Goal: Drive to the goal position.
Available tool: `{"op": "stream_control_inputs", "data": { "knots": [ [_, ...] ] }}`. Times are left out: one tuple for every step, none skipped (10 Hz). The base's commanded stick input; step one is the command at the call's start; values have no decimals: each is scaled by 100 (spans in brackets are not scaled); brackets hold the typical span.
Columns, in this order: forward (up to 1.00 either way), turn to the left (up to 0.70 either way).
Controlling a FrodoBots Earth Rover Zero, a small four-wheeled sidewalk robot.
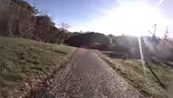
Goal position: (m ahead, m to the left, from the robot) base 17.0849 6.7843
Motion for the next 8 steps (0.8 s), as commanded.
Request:
{"op": "stream_control_inputs", "data": {
  "knots": [
    [70,0],
    [70,0],
    [70,0],
    [70,0],
    [70,0],
    [70,0],
    [70,0],
    [70,0]
  ]
}}
